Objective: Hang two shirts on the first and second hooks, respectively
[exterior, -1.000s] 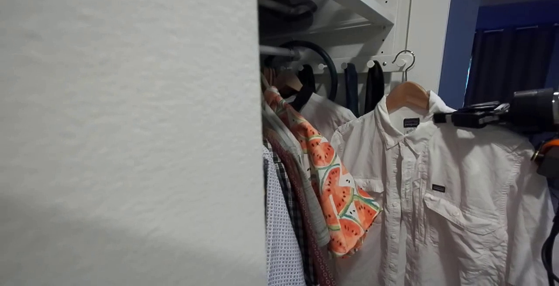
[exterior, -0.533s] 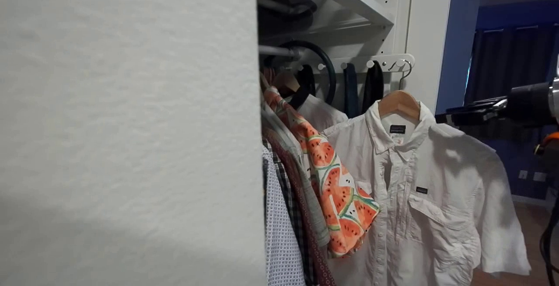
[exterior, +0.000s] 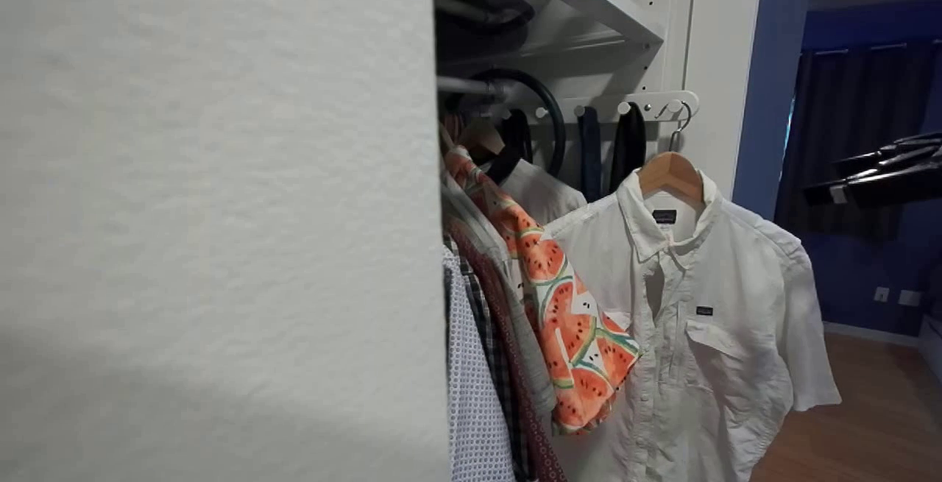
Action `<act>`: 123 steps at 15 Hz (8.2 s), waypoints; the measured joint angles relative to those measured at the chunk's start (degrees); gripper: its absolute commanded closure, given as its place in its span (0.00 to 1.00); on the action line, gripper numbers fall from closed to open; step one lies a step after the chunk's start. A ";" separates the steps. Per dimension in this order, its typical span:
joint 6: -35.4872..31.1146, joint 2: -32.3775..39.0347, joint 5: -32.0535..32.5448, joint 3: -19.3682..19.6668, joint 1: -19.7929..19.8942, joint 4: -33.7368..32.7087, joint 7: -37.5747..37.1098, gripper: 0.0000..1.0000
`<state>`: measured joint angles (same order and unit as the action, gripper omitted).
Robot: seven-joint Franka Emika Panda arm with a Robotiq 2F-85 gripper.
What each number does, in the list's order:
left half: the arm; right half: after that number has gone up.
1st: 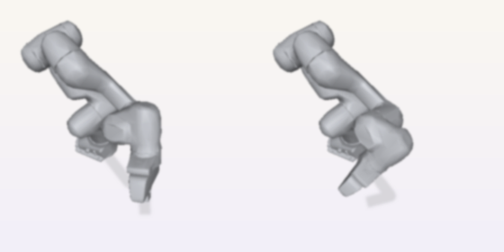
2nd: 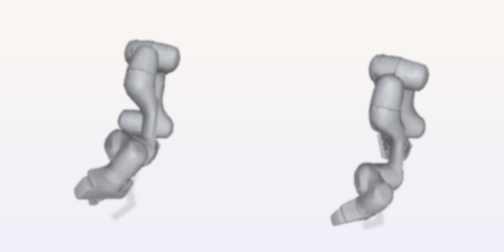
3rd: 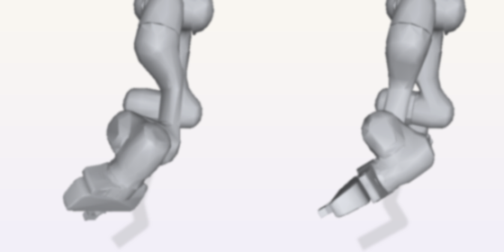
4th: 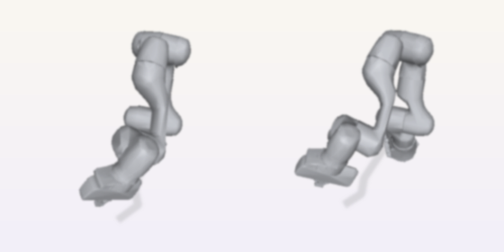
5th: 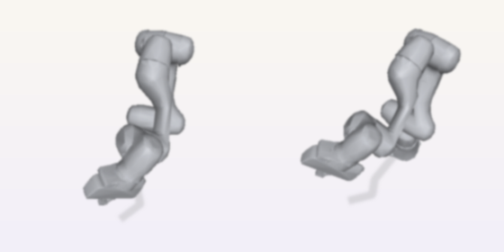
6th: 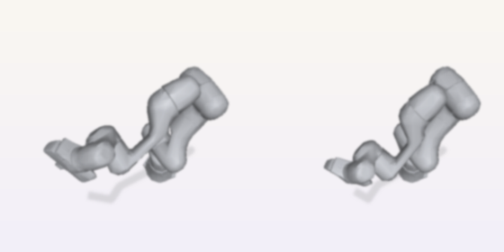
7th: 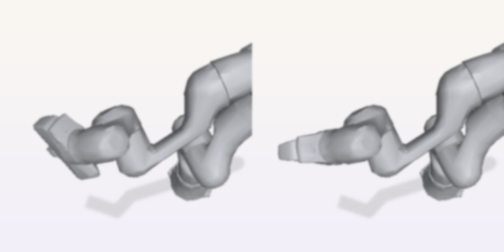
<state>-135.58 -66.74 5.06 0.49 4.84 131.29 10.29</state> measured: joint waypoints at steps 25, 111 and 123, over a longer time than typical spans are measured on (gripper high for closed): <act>-9.45 21.48 -9.94 -1.78 -16.19 -10.09 -5.29 0.00; -26.98 55.72 -26.80 7.48 -27.74 -31.17 26.20 0.00; -25.05 60.19 -12.60 6.67 -25.52 -34.85 16.95 0.47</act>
<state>-160.62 -6.55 -7.54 7.16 -20.68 96.44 27.24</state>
